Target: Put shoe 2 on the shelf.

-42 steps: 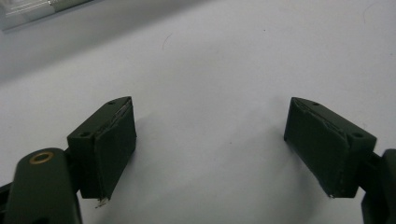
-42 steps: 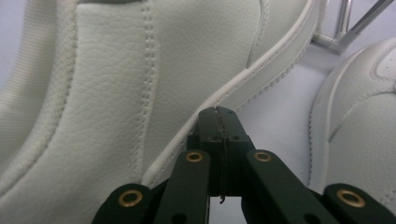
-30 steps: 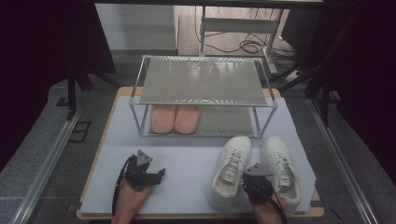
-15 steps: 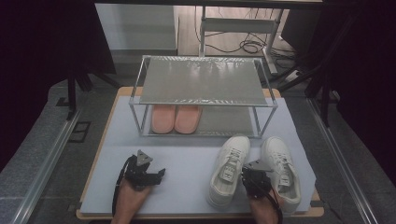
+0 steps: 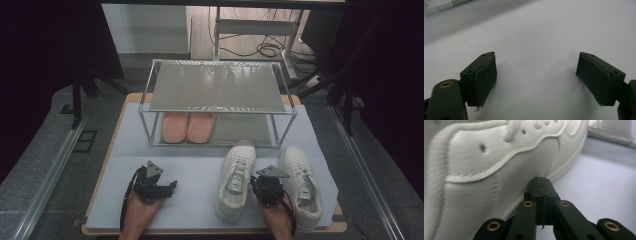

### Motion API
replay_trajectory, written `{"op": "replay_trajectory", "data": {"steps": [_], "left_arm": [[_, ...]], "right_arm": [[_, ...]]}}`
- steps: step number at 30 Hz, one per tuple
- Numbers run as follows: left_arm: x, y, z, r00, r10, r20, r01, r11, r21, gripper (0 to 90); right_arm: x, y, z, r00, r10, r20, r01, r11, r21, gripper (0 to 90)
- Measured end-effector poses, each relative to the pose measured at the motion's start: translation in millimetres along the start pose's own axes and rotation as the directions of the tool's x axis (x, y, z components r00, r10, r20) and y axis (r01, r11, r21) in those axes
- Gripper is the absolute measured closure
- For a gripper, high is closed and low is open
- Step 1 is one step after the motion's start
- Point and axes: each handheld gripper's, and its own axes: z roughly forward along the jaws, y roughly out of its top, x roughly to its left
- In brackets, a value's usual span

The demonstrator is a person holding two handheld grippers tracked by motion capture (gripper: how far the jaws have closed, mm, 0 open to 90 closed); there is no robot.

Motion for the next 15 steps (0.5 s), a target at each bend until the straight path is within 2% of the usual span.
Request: {"op": "replay_trajectory", "data": {"steps": [1, 2, 3, 5, 7, 11, 15], "left_arm": [[0.0, 0.0, 0.0, 1.0, 0.0, 0.0, 0.0, 1.0, 0.0, 17.0], [0.0, 0.0, 0.0, 1.0, 0.0, 0.0, 0.0, 1.0, 0.0, 16.9], [0.0, 0.0, 0.0, 1.0, 0.0, 0.0, 0.0, 1.0, 0.0, 16.9], [0.0, 0.0, 0.0, 1.0, 0.0, 0.0, 0.0, 1.0, 0.0, 17.0], [0.0, 0.0, 0.0, 1.0, -0.001, 0.0, 0.001, 1.0, 0.0, 16.9], [0.0, 0.0, 0.0, 1.0, 0.0, 0.0, 0.0, 1.0, 0.0, 17.0], [0.0, 0.0, 0.0, 1.0, 0.0, 0.0, 0.0, 1.0, 0.0, 16.9]], "right_arm": [[0.0, 0.0, 0.0, 1.0, 0.0, 0.0, 0.0, 1.0, 0.0, 89.9], [-0.7, 2.0, 1.0, 0.9993, 0.0, 0.038, -0.001, 1.0, 0.003, 89.9], [-1.3, 2.8, 1.9, 0.9989, 0.005, 0.046, -0.005, 1.0, 0.005, 89.9], [-2.5, 4.8, 3.6, 0.9986, 0.009, 0.052, -0.009, 1.0, 0.011, 89.8], [-1.3, 6.5, 5.0, 0.997, -0.008, 0.076, 0.007, 1.0, 0.014, 89.8], [-2.4, 7.8, 5.9, 0.9965, -0.003, 0.083, 0.002, 1.0, 0.017, 89.6], [-5.4, 8.4, 2.2, 0.9935, 0.008, 0.114, -0.009, 1.0, 0.004, 89.8]]}}
